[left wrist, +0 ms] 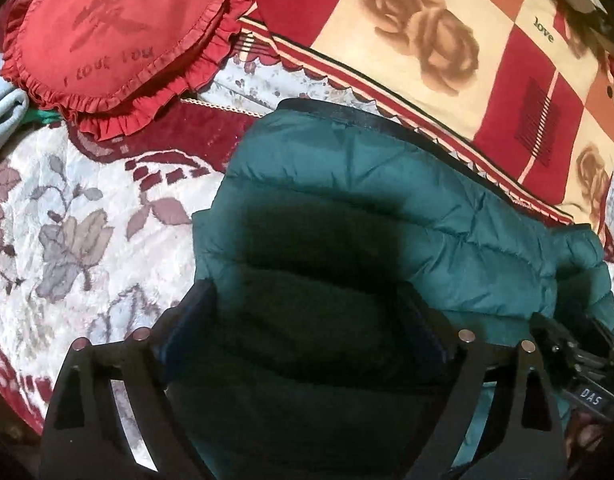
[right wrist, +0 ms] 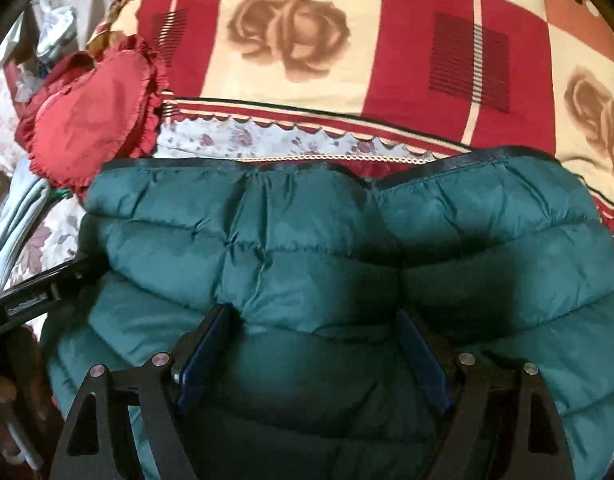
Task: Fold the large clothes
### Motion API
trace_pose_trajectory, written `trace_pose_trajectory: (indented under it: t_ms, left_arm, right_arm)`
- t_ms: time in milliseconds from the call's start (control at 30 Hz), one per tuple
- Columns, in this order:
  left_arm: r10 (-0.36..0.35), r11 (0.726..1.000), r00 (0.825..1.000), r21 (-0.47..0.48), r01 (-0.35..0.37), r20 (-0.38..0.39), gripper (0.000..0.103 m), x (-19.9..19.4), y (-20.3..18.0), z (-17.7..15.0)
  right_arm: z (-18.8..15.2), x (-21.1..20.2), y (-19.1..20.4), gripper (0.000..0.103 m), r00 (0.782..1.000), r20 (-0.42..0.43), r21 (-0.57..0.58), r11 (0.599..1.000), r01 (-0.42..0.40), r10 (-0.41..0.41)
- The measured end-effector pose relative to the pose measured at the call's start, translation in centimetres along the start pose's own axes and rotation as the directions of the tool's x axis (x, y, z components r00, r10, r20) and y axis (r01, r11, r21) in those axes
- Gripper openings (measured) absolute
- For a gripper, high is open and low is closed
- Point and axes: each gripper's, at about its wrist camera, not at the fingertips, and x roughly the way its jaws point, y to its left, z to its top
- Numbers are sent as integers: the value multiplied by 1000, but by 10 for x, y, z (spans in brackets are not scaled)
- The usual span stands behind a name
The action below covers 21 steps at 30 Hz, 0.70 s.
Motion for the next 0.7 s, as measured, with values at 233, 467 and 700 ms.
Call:
trace_pose_trajectory:
  t_ms: [233, 467, 700]
  left_arm:
    - [23, 1000, 999, -1, -23, 26, 92, -11, -4, -6]
    - [50, 999, 993, -5, -50, 111, 91, -50, -13, -25]
    - [39, 998, 978, 48, -50, 207, 92, -95, -33, -56]
  right_arm:
    - [-2, -21, 1, 83, 1000, 6, 20, 1000, 12, -12]
    - [-23, -78, 11, 83, 995, 85, 44, 998, 39, -42]
    - [-44, -124, 13, 88, 980, 183, 125, 991, 55, -78]
